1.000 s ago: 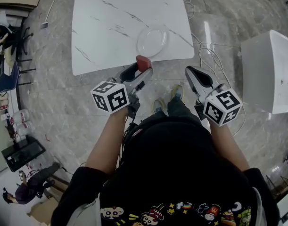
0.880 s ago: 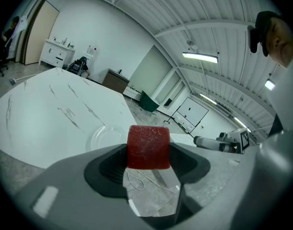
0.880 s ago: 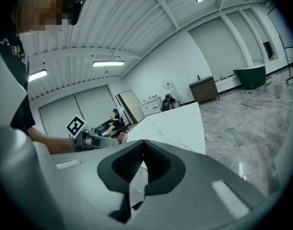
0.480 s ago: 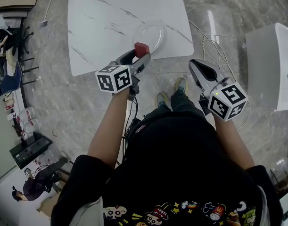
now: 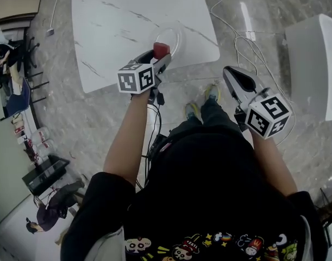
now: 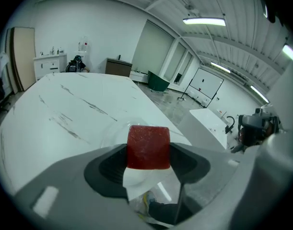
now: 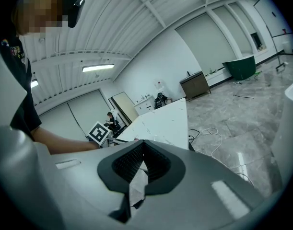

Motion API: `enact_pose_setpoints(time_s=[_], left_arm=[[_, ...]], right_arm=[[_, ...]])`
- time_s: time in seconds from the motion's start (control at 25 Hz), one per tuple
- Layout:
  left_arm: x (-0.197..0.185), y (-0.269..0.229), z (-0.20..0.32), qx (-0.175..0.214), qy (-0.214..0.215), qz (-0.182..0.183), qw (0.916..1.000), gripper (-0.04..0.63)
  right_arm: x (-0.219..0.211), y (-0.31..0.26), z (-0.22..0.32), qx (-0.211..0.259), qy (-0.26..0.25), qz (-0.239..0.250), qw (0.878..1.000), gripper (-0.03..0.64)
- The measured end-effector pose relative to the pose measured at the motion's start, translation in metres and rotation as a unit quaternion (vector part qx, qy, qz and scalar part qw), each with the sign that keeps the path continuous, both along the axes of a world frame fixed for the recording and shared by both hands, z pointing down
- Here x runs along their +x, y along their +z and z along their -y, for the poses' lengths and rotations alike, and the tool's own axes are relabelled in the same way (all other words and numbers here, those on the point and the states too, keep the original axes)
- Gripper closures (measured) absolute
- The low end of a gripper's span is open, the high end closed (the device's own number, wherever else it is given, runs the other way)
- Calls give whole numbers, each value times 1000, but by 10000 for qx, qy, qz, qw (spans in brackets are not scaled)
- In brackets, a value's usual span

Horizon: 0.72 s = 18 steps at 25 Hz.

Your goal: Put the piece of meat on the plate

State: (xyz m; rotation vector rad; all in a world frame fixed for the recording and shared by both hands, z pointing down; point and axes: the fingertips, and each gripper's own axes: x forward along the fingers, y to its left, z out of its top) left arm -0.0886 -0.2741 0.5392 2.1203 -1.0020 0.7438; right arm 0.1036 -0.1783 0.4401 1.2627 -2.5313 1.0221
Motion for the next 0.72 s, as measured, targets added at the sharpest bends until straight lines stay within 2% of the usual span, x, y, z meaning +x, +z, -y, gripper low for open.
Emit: enact_pose_setpoints(time_s=[0.24,0.44,0.72], left_arm=[[3,20,14,-104,181,648,9977,210],[6,41,20,-297,269,761,9963,210],[2,54,23,-373,453,1145,9917,210]], right_arm=[[18,11,0,-79,109,70,9999,594],[31,21,0,-150,223,114,9996,594],[43,30,-5,-265,386,138,9988,594]])
